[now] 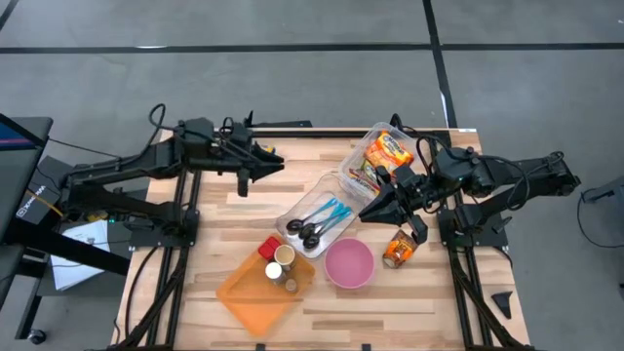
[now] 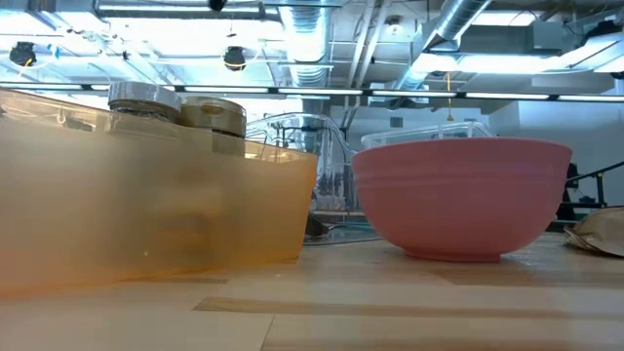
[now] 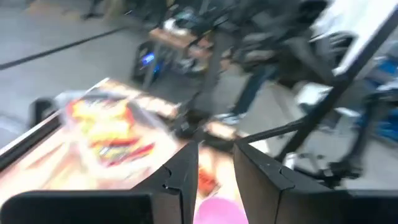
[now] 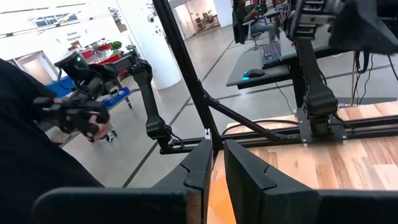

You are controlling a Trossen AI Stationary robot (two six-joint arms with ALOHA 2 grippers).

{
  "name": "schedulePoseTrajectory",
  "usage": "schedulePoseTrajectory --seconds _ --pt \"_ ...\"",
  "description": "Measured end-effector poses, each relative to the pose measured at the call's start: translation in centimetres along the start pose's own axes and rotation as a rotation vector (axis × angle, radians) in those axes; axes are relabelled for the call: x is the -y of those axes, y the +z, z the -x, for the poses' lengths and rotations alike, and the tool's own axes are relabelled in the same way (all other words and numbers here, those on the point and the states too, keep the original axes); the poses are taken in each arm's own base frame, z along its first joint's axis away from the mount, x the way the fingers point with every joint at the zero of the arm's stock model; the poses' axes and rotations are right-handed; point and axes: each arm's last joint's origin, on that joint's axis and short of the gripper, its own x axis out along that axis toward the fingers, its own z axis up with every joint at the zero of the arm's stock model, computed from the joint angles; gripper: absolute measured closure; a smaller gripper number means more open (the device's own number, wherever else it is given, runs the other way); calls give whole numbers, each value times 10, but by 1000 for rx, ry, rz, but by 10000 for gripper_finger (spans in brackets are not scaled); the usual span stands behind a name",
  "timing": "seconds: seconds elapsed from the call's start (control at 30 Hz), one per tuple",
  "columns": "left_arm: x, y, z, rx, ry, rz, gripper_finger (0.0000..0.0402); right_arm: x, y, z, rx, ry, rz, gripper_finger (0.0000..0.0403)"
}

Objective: Pick & Place Food Item
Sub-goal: Put the blue noodle pack into the transparent container

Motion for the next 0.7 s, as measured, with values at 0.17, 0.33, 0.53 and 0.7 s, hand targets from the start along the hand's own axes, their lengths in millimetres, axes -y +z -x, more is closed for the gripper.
schedulePoseTrajectory --seconds 0.17,0.33,0.53,0.7 --pt "-5 -17 1 -89 256 133 306 0 -1 0 -13 -5 -5 361" --pt "-12 -32 7 -142 514 260 306 1 -1 0 -15 -6 -5 361" --pt "-12 -31 7 -95 577 267 306 1 -1 0 -15 -8 0 361" --pt "-12 -29 7 -56 599 261 306 1 -1 0 -15 -8 2 361"
